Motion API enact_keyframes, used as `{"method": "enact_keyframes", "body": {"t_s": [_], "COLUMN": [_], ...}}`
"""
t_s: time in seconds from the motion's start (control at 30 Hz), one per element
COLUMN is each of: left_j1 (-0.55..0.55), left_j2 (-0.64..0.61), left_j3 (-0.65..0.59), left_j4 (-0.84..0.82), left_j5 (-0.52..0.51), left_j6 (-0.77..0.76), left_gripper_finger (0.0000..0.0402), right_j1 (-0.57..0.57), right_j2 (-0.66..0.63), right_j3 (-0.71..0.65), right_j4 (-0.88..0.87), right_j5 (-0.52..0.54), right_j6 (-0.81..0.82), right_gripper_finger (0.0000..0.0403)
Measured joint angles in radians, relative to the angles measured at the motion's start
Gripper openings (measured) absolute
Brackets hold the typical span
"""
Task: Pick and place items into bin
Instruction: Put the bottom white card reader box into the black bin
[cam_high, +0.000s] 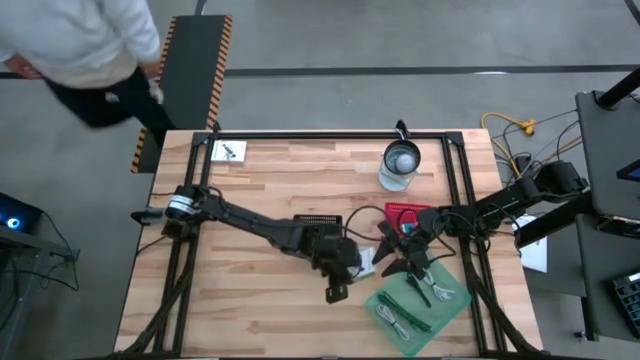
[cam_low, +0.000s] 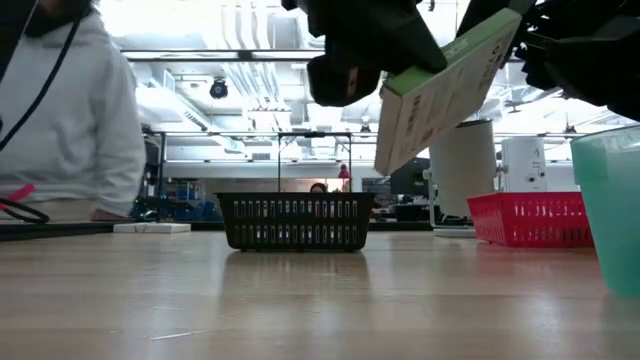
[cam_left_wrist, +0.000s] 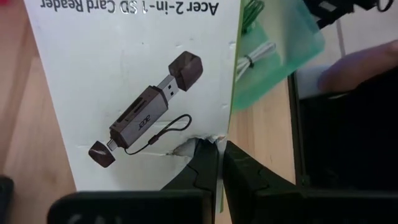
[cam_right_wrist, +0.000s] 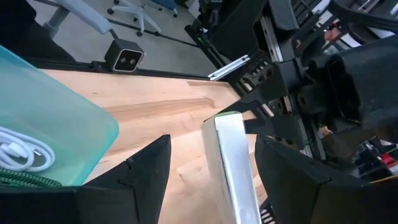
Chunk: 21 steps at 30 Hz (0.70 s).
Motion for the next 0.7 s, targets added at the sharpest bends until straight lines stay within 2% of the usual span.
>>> {"method": "enact_keyframes", "body": {"t_s": [0.27,0.4,0.7], "left_j1": [0.005,0.01,0.014], "left_j2": [0.0,0.0,0.0], "left_j3": [0.001,0.001,0.001], "left_j4": [0.061,0.067,0.068], "left_j5": [0.007,0.008,0.007], "left_j6": [0.078,0.078,0.078], "left_gripper_finger": [0.0,0.0,0.0], "right_j1": [-0.001,-0.001,-0.001], "right_j2": [0.0,0.0,0.0], "right_j3": [0.0,-0.001,0.011], "right_j4": [0.001,0.002,0.004], "right_j5": [0.055,0.105,0.108], "right_j6": [0.0,-0.001,0.004], "right_gripper_finger": [0.0201,0.0177,0.0109]}}
